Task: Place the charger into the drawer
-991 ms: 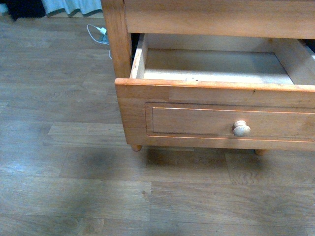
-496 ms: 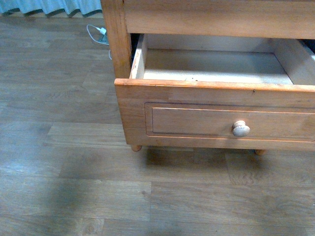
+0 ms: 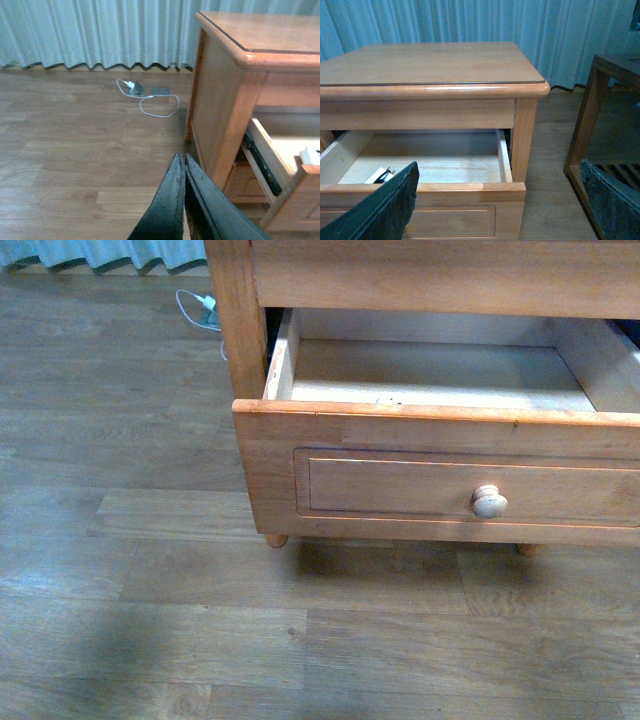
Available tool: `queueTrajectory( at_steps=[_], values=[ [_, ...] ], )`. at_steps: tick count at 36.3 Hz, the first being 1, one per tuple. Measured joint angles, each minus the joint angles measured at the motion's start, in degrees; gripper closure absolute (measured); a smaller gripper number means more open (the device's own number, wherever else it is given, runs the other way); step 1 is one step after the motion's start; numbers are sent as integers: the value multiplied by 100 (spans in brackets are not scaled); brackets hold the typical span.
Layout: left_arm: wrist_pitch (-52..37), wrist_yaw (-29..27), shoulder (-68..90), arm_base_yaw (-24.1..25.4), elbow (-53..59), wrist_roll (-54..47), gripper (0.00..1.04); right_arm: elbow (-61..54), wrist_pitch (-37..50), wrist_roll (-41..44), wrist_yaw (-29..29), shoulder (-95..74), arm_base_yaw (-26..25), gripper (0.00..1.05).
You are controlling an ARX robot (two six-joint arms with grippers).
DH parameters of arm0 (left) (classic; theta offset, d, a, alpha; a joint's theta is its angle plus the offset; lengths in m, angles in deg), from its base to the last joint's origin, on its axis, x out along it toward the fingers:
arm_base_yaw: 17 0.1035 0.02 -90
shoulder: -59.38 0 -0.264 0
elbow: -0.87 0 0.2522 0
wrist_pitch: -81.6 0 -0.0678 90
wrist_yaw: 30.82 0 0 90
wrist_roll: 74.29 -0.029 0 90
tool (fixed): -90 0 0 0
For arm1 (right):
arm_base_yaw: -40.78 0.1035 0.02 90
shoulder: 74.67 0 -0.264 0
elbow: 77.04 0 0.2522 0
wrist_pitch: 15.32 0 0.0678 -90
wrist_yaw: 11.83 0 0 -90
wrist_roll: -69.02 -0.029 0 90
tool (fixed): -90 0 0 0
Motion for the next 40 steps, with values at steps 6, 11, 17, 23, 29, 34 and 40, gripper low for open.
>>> queueTrajectory(
  at_steps=[6,11,17,23,29,34,40],
  values=[
    [619,46,-717,157,4,0,101,0,0,0,0,0,0,9],
    [1145,59,-1287,164,7,0,101,0,0,0,0,0,0,9],
    [1729,59,-1910,164,7,0,101,0,0,0,0,0,0,9],
    [2221,59,-2420,164,9,0,101,0,0,0,0,0,0,9],
    [2527,59,-2730,164,9,0,101,0,0,2,0,0,0,9],
    [2789,59,-2994,164,9,0,101,0,0,0,0,0,0,9],
    [3110,59,-3311,164,9,0,101,0,0,0,0,0,0,9]
  ],
)
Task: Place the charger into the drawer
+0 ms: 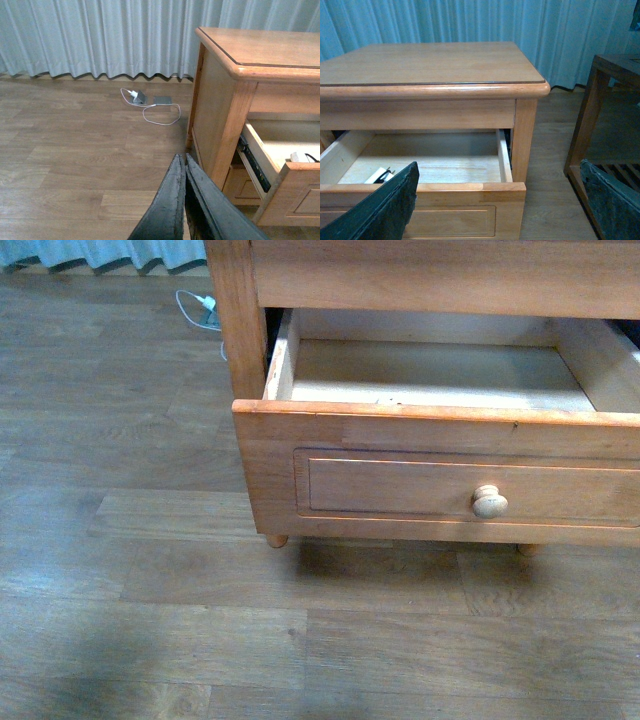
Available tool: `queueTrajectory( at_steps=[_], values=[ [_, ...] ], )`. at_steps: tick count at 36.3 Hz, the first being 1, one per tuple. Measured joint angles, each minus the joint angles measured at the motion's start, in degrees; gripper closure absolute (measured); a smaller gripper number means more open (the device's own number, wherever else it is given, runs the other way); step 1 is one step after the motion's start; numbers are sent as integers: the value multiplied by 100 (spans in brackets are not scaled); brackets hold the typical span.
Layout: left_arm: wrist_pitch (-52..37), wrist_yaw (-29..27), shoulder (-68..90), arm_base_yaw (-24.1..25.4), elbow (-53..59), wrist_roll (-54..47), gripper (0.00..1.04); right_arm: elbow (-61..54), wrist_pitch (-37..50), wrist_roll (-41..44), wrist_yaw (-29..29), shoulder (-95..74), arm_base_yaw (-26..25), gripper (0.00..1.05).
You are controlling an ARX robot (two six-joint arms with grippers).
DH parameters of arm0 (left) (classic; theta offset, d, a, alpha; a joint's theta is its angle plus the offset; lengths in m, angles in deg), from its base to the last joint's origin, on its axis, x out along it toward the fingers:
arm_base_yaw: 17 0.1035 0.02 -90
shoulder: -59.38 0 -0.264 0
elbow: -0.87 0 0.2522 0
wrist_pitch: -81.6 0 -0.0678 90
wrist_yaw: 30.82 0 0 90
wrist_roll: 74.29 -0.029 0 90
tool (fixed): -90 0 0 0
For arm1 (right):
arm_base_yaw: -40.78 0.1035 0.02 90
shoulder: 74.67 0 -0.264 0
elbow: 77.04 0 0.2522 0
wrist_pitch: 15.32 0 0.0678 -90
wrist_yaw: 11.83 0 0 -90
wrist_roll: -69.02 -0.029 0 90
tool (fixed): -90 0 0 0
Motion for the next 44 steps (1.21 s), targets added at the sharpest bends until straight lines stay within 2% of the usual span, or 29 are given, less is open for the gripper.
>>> queueTrajectory(
  at_steps=[3,4,6,17,22,27,30,33,37,44],
  values=[
    [229,-2,-225,-2,-2,0,101,0,0,0,0,0,0,9],
    [688,4,-533,0,-2,-2,101,0,0,0,2,0,0,9],
    [1049,4,-929,-2,-2,-2,101,-2,0,0,-2,0,0,9],
    [1099,4,-1064,0,-2,0,100,-2,0,0,0,0,0,9],
    [1102,4,-1064,0,-2,-2,69,7,-275,310,109,-127,50,9],
    [1102,4,-1064,0,-2,-2,40,358,-946,428,205,-1226,240,9],
    [1102,4,-1064,0,-2,-2,21,756,-1082,433,269,-2267,485,9],
    [1102,4,-1064,0,-2,-4,5,1049,-863,374,175,-3163,859,9],
    [1102,4,-1064,0,-2,-4,6,1512,-614,205,162,-4170,1287,9],
    [1102,4,-1064,0,-2,-4,6,2122,26,-46,13,-5796,1652,9]
  ],
)
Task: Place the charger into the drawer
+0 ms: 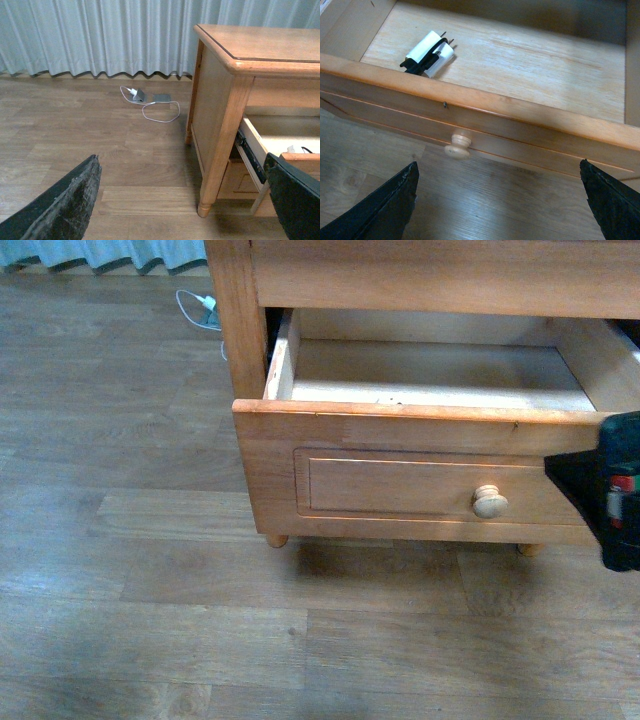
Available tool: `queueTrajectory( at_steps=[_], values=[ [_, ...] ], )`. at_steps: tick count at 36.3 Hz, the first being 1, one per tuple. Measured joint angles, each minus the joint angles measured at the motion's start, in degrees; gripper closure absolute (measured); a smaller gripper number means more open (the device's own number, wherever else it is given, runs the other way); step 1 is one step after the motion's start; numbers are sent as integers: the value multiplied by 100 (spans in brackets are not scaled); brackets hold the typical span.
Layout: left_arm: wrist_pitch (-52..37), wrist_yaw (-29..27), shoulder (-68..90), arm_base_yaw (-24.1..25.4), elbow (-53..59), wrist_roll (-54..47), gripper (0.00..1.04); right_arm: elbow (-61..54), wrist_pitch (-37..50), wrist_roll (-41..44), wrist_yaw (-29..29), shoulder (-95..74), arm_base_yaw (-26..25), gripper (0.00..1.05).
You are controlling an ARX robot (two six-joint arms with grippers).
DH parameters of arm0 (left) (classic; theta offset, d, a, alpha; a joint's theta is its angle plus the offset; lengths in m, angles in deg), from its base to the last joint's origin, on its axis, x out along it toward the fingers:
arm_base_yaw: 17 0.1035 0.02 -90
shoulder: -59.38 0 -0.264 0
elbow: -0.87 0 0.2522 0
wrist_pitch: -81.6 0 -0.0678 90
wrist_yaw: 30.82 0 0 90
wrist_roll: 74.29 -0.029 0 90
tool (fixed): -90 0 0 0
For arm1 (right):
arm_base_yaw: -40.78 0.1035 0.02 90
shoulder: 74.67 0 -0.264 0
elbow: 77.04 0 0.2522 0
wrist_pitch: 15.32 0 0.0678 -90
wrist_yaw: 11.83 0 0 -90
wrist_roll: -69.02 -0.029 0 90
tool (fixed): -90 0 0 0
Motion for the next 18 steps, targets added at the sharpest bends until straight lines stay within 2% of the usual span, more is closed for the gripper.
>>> queueTrajectory(
  at_steps=[8,18],
  values=[
    [0,0,0,0,0,0,6,483,885,-221,-345,-1399,205,9],
    [0,0,0,0,0,0,6,1534,2026,-487,-713,-2905,223,9]
  ],
)
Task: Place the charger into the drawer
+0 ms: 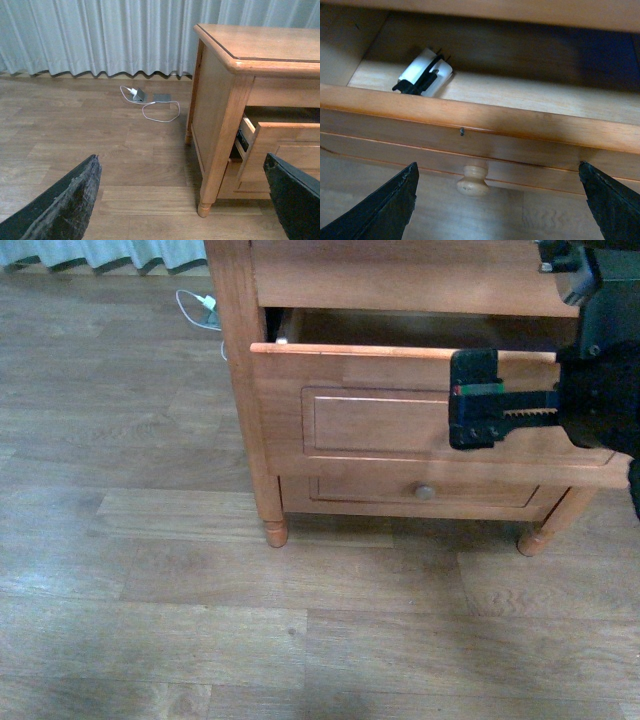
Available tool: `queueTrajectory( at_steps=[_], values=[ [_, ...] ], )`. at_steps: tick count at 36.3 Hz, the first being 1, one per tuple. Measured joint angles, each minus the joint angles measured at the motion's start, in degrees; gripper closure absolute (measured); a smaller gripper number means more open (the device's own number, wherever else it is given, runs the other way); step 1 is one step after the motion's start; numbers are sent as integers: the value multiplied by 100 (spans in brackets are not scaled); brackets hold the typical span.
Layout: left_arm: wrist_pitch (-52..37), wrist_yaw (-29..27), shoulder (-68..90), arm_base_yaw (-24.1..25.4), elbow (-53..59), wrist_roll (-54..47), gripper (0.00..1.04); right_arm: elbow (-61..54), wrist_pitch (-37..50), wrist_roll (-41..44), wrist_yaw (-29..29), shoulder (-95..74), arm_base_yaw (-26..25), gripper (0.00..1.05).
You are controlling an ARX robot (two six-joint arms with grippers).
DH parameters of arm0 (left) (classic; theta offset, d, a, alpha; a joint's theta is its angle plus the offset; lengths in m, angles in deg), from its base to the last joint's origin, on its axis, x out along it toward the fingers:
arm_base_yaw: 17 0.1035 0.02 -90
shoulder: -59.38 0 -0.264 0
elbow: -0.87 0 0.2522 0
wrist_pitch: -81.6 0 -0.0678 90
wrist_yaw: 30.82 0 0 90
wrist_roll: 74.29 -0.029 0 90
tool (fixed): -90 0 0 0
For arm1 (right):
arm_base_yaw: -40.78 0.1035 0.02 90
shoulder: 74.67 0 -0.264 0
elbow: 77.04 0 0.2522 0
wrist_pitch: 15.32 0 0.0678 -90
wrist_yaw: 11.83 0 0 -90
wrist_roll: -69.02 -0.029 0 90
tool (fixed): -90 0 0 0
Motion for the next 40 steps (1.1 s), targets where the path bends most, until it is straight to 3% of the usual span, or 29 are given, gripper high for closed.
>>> queueTrajectory(
  at_steps=[17,30,40],
  values=[
    [0,0,0,0,0,0,6,1200,1161,-39,-699,-1421,92,9],
    [0,0,0,0,0,0,6,1296,1298,-76,-673,-1598,57,9],
    [0,0,0,0,0,0,6,997,1211,131,-192,-1196,-76,9]
  ],
)
